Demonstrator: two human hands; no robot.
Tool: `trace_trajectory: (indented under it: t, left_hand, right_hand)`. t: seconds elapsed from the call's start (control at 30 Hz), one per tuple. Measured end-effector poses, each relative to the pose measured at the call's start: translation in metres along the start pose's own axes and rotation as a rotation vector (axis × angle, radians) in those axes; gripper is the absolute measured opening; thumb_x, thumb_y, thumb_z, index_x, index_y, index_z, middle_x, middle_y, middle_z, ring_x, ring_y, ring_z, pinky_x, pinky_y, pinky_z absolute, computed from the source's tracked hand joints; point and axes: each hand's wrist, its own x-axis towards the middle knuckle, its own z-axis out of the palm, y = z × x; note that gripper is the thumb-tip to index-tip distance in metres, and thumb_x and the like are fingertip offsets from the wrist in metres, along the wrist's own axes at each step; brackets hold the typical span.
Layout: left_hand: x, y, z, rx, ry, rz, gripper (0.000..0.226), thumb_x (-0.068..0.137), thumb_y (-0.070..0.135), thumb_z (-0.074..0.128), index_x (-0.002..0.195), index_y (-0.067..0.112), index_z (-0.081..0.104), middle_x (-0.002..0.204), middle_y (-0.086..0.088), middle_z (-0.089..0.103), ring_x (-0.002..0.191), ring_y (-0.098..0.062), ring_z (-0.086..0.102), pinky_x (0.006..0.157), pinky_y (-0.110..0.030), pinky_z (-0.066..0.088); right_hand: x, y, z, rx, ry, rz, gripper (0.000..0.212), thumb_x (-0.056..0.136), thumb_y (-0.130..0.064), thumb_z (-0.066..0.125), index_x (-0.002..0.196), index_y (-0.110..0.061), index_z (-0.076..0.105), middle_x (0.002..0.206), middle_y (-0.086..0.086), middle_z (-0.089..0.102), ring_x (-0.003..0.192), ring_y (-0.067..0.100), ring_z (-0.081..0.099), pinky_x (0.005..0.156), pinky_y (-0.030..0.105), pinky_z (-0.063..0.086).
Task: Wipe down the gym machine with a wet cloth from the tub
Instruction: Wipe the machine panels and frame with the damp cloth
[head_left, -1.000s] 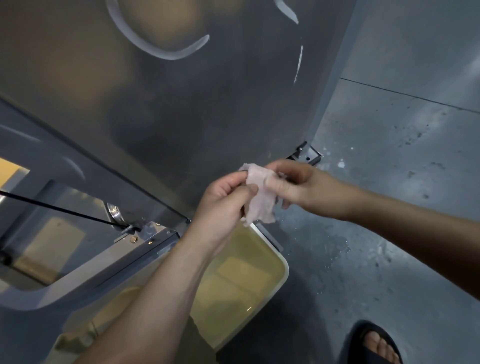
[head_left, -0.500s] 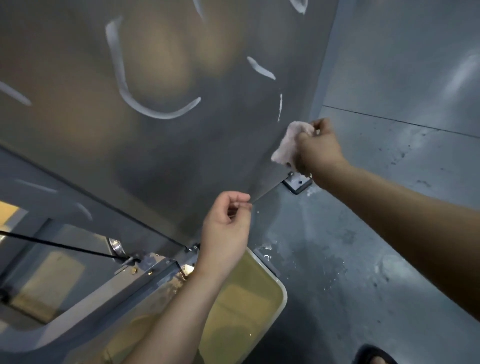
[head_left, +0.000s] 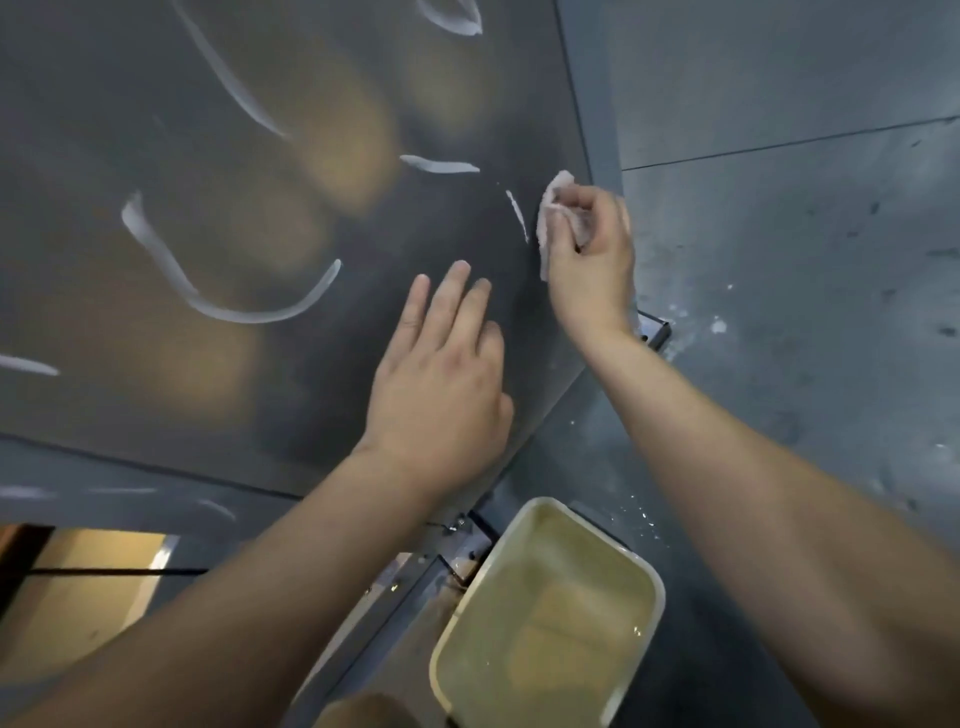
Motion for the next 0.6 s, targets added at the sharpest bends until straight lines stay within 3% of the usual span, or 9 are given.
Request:
trace_trajectory:
  t: [0.13,0.23,0.4,0.5,0.6]
  left_hand:
    - [-0.014,-0.016,0.010,0.219,-0.127,-0.053,0.074,0.083,0.038,0.046,0.149,0.005,0.048,0.168,-0.015,0.021,0.158,-0.032,0.005,0.127,-0.053,0.002]
    - [-0.023,-0.024,0.014,0.275,-0.172,-0.044,0.080,0.087,0.040,0.046,0.160,0.009,0.030,0.172,-0.011,0.002,0.158,-0.030,-0.008,0.126,-0.050,-0.008]
    - [-0.025,-0.028,0.014,0.300,-0.177,-0.030,0.077,0.089,0.039,0.042,0.161,0.014,0.027,0.172,-0.010,-0.004,0.158,-0.029,-0.012,0.126,-0.048,-0.010]
    - [-0.024,-0.031,0.014,0.300,-0.182,-0.024,0.077,0.089,0.038,0.047,0.161,0.015,0.029,0.172,-0.010,-0.002,0.158,-0.028,-0.011,0.126,-0.047,-0.011]
    - [-0.025,-0.032,0.013,0.295,-0.172,-0.024,0.076,0.088,0.037,0.048,0.159,0.015,0.033,0.172,-0.010,0.002,0.158,-0.028,-0.007,0.127,-0.046,-0.009]
  right_hand:
    - [-0.049,0.003,0.019,-0.013,-0.061,-0.092,0.019,0.097,-0.012,0.064,0.114,-0.008,0.069,0.111,0.004,0.057,0.097,0.006,0.059,0.089,0.011,0.044]
    - [-0.057,0.006,0.019,-0.047,-0.101,-0.165,0.017,0.095,-0.008,0.065,0.110,-0.001,0.070,0.109,0.013,0.056,0.092,0.005,0.055,0.088,0.003,0.038]
    - [0.004,-0.017,0.018,-0.025,0.113,-0.084,0.021,0.098,-0.015,0.059,0.113,-0.004,0.067,0.111,0.011,0.059,0.089,-0.001,0.051,0.082,0.001,0.034]
    - [-0.036,-0.006,0.031,-0.098,0.054,-0.180,0.022,0.102,-0.018,0.058,0.113,-0.002,0.067,0.107,0.015,0.056,0.092,0.025,0.060,0.082,0.021,0.043]
    - [-0.067,0.016,0.024,-0.225,-0.103,-0.266,0.026,0.103,-0.023,0.056,0.118,-0.004,0.064,0.108,0.015,0.056,0.087,0.031,0.061,0.075,0.031,0.045]
